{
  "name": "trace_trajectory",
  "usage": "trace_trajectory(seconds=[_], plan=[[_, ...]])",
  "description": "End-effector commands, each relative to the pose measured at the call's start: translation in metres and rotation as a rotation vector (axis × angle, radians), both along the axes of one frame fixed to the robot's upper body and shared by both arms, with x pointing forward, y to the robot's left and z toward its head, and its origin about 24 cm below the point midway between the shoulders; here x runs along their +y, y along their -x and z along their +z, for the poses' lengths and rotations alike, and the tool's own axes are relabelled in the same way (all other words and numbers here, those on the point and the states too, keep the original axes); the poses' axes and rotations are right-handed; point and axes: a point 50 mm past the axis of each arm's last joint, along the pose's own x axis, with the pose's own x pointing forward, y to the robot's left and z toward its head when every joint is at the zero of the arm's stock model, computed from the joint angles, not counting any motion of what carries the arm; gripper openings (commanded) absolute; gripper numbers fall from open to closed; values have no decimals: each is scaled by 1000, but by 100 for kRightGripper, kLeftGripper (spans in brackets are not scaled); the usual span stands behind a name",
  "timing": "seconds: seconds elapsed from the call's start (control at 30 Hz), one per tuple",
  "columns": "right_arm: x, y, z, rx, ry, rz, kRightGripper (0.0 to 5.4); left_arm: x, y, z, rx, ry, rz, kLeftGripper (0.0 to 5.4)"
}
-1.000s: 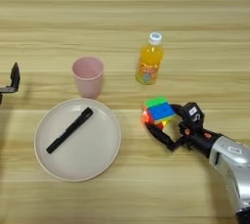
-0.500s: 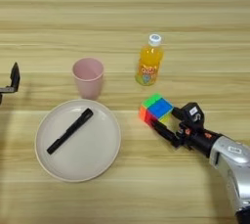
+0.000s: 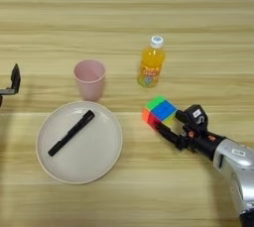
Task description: Move the objects on the table
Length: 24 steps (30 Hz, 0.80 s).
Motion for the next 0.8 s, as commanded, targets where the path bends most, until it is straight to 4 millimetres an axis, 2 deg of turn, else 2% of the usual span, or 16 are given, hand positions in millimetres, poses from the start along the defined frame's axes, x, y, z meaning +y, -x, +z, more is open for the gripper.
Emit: trace_trajectory(seconds=[0.03, 0.23, 0.6, 0.8], plan=[[0, -4, 5, -23, 2, 4, 334, -1, -4, 3, -10, -18, -10, 540], [5, -8, 21, -88, -11, 24, 334, -1, -5, 3, -8, -19, -11, 540], [25, -12, 64, -230, -28, 102, 334, -3, -6, 2, -5, -17, -12, 540], [51, -6, 79, -271, -53, 213, 334, -5, -6, 2, -7, -19, -12, 540]])
